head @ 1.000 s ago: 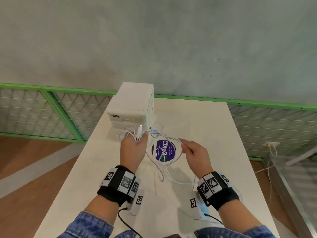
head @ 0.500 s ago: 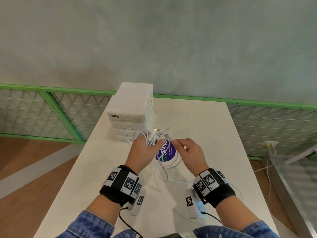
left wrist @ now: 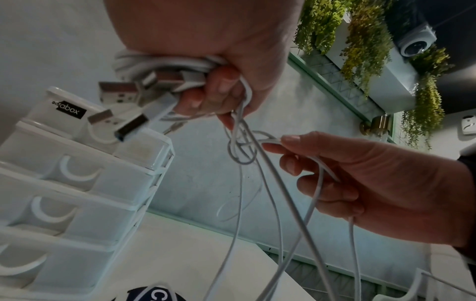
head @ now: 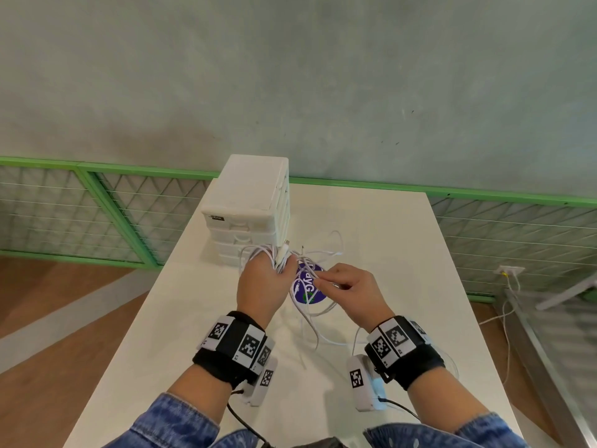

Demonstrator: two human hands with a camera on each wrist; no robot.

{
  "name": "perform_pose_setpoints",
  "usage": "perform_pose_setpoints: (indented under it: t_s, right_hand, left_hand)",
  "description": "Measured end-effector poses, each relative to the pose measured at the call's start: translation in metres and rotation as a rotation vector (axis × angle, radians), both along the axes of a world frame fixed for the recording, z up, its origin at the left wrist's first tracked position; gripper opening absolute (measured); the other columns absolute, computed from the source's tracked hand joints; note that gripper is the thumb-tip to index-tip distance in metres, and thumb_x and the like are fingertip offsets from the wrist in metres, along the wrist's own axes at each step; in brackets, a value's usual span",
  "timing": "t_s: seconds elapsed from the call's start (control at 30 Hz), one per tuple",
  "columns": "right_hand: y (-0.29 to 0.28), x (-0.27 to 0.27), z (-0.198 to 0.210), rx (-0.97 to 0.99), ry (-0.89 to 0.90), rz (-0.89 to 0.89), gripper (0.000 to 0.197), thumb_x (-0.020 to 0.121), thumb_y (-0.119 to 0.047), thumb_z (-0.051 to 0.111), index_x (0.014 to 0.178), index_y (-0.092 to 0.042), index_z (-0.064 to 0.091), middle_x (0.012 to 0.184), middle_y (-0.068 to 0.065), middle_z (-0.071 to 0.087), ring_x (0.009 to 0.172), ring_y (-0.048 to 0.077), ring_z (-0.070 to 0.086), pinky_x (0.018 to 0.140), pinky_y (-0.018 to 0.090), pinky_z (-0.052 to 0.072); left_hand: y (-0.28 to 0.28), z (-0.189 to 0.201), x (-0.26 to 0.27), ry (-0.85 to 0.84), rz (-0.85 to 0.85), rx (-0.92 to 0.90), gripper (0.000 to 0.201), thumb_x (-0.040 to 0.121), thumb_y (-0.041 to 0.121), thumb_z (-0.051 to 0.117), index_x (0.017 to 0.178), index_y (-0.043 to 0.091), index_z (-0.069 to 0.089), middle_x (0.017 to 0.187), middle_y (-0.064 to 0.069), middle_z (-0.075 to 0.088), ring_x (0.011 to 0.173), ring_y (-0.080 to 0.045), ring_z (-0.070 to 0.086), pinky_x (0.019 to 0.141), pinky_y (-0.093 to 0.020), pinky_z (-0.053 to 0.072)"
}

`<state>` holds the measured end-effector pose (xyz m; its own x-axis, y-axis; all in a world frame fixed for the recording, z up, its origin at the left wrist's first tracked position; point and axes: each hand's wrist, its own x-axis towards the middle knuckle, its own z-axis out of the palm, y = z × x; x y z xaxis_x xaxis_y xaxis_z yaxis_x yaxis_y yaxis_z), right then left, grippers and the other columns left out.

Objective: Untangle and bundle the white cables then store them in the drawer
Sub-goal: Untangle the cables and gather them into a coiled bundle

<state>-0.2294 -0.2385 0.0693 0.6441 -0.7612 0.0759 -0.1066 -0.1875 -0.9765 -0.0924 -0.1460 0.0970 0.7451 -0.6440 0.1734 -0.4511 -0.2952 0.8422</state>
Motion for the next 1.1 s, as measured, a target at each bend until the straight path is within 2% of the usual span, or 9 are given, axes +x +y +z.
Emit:
perform_pose_setpoints:
  t_s: [0.2,0.33,0.5,0.63,0.73,0.87,0.97,1.03,1.1]
  right_hand:
    - [0.001,0.001,-0.005,-0.105,0.046,0.036,0.010,0.079,-0.013,0.072,0.087,-0.018,0.077,0.060,-0.014,0.060,0.058,0.001,0.051,0.057,0.011,0.035]
    - [0.000,-0.001,-0.007,-0.153,0.058,0.031,0.012,0.079,-0.014,0.072,0.090,-0.018,0.077,0.067,-0.010,0.060,0.060,0.002,0.052,0.058,0.011,0.034]
    - [-0.005,-0.005,-0.009,-0.214,0.157,0.027,0.012,0.079,-0.022,0.073,0.089,-0.027,0.076,0.066,-0.009,0.058,0.060,0.002,0.051,0.058,0.013,0.034]
    - [-0.010,-0.009,-0.011,-0.171,0.146,-0.044,0.014,0.079,-0.028,0.073,0.092,-0.030,0.075,0.065,-0.010,0.057,0.058,0.002,0.049,0.059,0.017,0.036]
    - [-0.014,-0.012,-0.014,-0.258,0.219,-0.093,0.021,0.079,-0.035,0.071,0.100,-0.034,0.072,0.080,-0.004,0.057,0.065,0.007,0.051,0.063,0.021,0.040]
    - [-0.025,-0.024,-0.018,-0.324,0.343,-0.245,0.023,0.084,-0.034,0.066,0.105,-0.028,0.071,0.093,-0.002,0.052,0.063,0.001,0.046,0.068,0.021,0.036]
    - [-0.034,-0.039,-0.023,-0.259,0.515,-0.250,0.021,0.090,-0.032,0.057,0.104,-0.024,0.071,0.091,0.001,0.062,0.080,0.013,0.058,0.073,0.026,0.039]
    - [-0.038,-0.046,-0.033,-0.209,0.647,-0.241,0.022,0.092,-0.032,0.054,0.101,-0.021,0.071,0.099,0.002,0.068,0.093,0.022,0.061,0.077,0.028,0.043]
    - [-0.040,-0.050,-0.046,-0.165,0.784,-0.200,0.023,0.091,-0.031,0.054,0.100,-0.019,0.071,0.103,0.003,0.070,0.095,0.022,0.062,0.078,0.028,0.045]
  left_hand:
    - [-0.002,0.003,0.006,-0.064,-0.072,0.084,0.024,0.076,0.036,0.074,0.076,0.015,0.064,0.075,0.005,0.061,0.070,-0.012,0.059,0.063,-0.026,0.045]
    - [-0.001,0.004,0.007,-0.149,-0.090,0.126,0.024,0.080,0.032,0.069,0.066,0.020,0.053,0.067,0.007,0.050,0.064,-0.012,0.051,0.055,-0.022,0.036]
    - [-0.001,0.001,0.014,-0.253,-0.054,0.135,0.022,0.088,0.031,0.062,0.074,0.015,0.054,0.071,0.000,0.051,0.068,-0.017,0.048,0.062,-0.025,0.034]
    - [-0.001,-0.003,0.023,-0.134,0.016,0.132,0.029,0.087,0.033,0.063,0.079,0.006,0.055,0.080,-0.009,0.057,0.074,-0.024,0.052,0.066,-0.032,0.043]
    - [0.001,-0.009,0.032,-0.013,0.049,0.107,0.032,0.086,0.034,0.063,0.082,0.002,0.059,0.079,-0.011,0.061,0.076,-0.028,0.058,0.069,-0.037,0.050]
    - [0.009,-0.005,0.047,0.052,0.158,0.047,0.029,0.087,0.027,0.064,0.078,0.000,0.055,0.073,-0.009,0.055,0.073,-0.027,0.053,0.064,-0.029,0.037]
    - [0.014,-0.002,0.051,0.096,0.162,-0.028,0.027,0.088,0.024,0.064,0.079,-0.001,0.056,0.070,-0.006,0.053,0.070,-0.023,0.051,0.057,-0.026,0.034]
    - [0.015,-0.001,0.047,0.119,0.127,-0.066,0.025,0.088,0.024,0.064,0.080,0.000,0.058,0.068,-0.001,0.054,0.067,-0.019,0.051,0.051,-0.015,0.035]
    - [0.014,0.001,0.041,0.135,0.109,-0.093,0.022,0.088,0.025,0.064,0.082,0.004,0.059,0.069,0.004,0.055,0.069,-0.018,0.052,0.052,-0.018,0.034]
